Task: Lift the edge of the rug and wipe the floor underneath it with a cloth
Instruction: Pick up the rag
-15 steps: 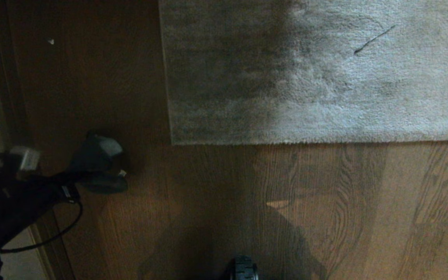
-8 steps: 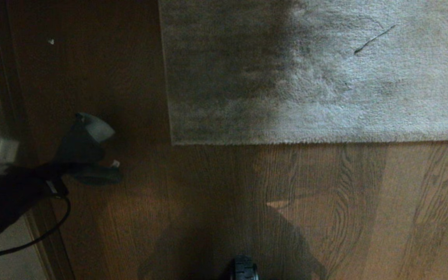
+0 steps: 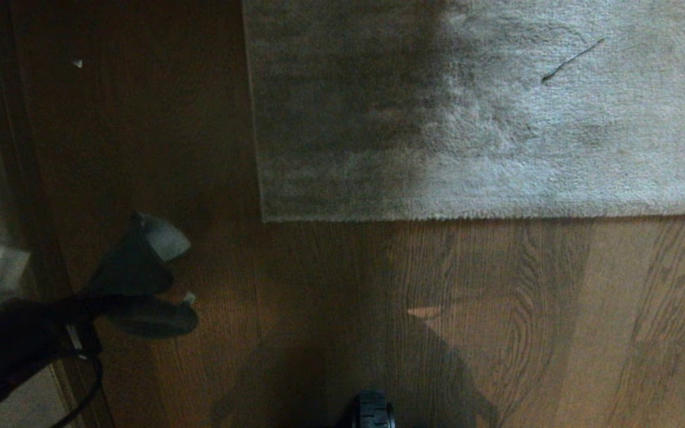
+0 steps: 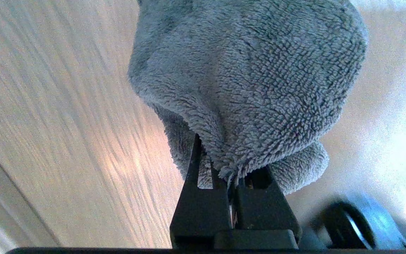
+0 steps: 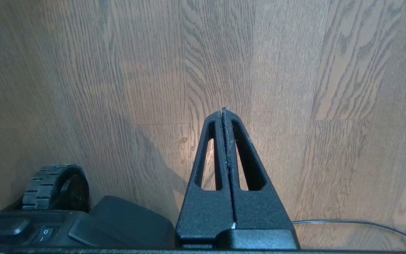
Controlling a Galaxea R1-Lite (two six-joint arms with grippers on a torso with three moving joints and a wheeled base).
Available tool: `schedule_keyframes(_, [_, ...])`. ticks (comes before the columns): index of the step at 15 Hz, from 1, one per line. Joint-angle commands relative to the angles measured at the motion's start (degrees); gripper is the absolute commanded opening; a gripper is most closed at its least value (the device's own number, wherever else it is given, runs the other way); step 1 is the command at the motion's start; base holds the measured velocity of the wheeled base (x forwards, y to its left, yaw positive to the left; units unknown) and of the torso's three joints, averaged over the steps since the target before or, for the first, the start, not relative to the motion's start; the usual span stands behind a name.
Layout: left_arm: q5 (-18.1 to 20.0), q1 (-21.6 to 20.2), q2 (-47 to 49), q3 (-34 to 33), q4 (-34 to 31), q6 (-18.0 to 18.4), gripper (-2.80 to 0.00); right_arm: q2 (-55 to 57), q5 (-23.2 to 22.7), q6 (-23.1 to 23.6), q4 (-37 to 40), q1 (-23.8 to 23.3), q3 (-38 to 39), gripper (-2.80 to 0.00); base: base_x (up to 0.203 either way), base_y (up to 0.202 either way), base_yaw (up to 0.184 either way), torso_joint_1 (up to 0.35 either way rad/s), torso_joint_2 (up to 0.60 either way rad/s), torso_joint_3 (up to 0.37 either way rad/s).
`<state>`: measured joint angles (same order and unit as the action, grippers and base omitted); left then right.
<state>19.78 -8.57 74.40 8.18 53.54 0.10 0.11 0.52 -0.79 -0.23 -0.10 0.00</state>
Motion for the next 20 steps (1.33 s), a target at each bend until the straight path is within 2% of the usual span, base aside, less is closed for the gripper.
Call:
schedule_keyframes(1, [-2.1,3.4,-8.0,-2.8,-4.4,0.0,-2.8,0.0,0.0,0.0,0.0,0.0,0.0,-2.8,0.0,0.0,0.0,0.0,0.0,0.0])
schedule_keyframes(3, [-4.7,5.5,-13.2,-6.4,-9.0,0.1,-2.8,0.0,0.0,0.0,0.0,0.0,0.0,-2.8,0.0,0.0,0.0,0.0,0.0,0.0])
schedule_keyframes(7, [-7.5,9.4,-25.5,-8.0,-26.3,0.0,-2.8,0.0,0.0,0.0,0.0,0.0,0.0,-2.8,0.0,0.0,0.0,0.0,0.0,0.0])
schedule_keyframes(11, [-9.1,10.2,-37.8,-8.2,-40.5,-0.8,-2.8,0.0,0.0,0.0,0.0,0.0,0.0,-2.8,0.0,0.0,0.0,0.0,0.0,0.0])
schedule_keyframes(13, [-10.5,10.2,-44.4,-8.0,-44.6,-2.4,-2.8,0.0,0.0,0.0,0.0,0.0,0.0,-2.8,0.0,0.0,0.0,0.0,0.0,0.0])
schedule_keyframes(17, [-16.8,10.1,-55.6,-8.0,-50.1,-4.5,-2.8,0.0,0.0,0.0,0.0,0.0,0.0,-2.8,0.0,0.0,0.0,0.0,0.0,0.0])
schedule_keyframes(20, [-18.9,10.0,-61.7,-8.0,-51.0,-8.0,-2.8,0.0,0.0,0.0,0.0,0.0,0.0,-2.8,0.0,0.0,0.0,0.0,0.0,0.0])
